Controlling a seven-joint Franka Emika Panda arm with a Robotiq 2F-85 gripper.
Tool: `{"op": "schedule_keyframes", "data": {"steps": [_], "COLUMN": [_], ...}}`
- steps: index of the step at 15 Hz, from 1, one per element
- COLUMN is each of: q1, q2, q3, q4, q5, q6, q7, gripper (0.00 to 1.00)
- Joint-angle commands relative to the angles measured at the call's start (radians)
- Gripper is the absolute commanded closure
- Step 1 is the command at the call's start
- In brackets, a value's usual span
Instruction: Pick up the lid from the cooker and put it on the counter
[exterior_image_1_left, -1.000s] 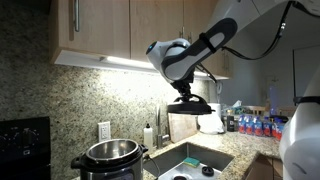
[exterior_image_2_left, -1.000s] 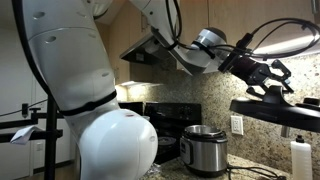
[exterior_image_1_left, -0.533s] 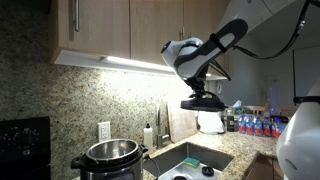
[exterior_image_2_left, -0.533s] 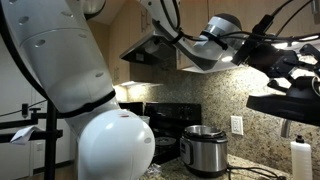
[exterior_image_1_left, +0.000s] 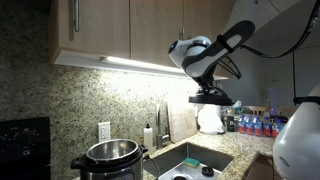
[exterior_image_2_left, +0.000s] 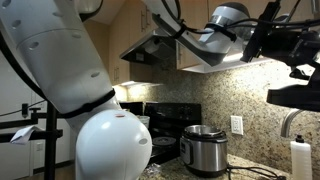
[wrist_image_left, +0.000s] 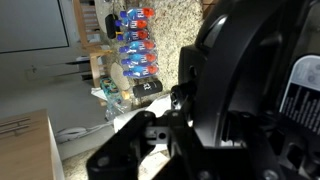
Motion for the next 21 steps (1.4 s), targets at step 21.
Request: {"op": "schedule_keyframes", "data": {"steps": [21], "q1": [-0.053], "q2": [0.116], "q3": [-0.116], "q4": [0.042], "q5": [-0.064], "q6": [0.277], "q7": [0.06], "gripper": [0.96]}}
